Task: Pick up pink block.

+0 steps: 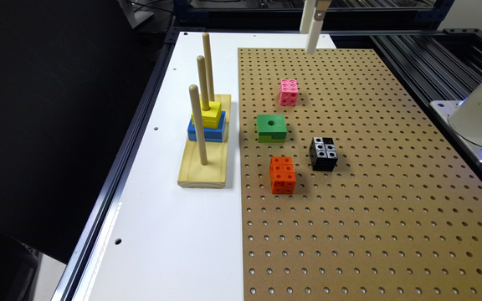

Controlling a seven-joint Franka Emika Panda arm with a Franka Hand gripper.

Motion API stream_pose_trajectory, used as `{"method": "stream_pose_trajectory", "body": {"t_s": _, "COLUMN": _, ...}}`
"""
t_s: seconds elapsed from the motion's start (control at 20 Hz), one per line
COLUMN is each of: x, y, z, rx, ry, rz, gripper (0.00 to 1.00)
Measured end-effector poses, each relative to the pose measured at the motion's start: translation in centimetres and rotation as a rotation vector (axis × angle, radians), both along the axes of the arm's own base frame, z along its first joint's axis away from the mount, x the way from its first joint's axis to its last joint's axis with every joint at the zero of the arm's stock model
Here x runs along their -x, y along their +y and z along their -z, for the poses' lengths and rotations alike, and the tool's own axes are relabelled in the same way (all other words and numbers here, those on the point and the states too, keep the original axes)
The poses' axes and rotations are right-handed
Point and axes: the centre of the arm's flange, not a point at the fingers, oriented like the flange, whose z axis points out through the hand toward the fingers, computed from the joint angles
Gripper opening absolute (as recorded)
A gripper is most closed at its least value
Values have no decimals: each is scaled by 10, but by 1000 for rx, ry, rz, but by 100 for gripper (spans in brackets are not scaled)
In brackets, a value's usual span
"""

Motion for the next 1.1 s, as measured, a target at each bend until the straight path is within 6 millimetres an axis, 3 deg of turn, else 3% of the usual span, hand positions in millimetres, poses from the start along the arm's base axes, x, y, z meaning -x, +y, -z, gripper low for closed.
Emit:
{"method": "stream_pose_trajectory", "body": {"t_s": 0.5, "x": -1, "y": -1, "z": 5, "rx": -3, "ry": 11, "rz": 0, "gripper": 100}}
{"method": "stream_pose_trajectory", "body": {"t_s": 0.85, "x": -7, "y": -2, "z": 40, "rx": -5, "ry": 18, "rz": -1, "gripper": 100}}
{"method": "stream_pose_trajectory", "body": {"t_s": 1.1, "x": -8, "y": -4, "z": 41, "rx": -5, "ry": 15, "rz": 1, "gripper": 100}}
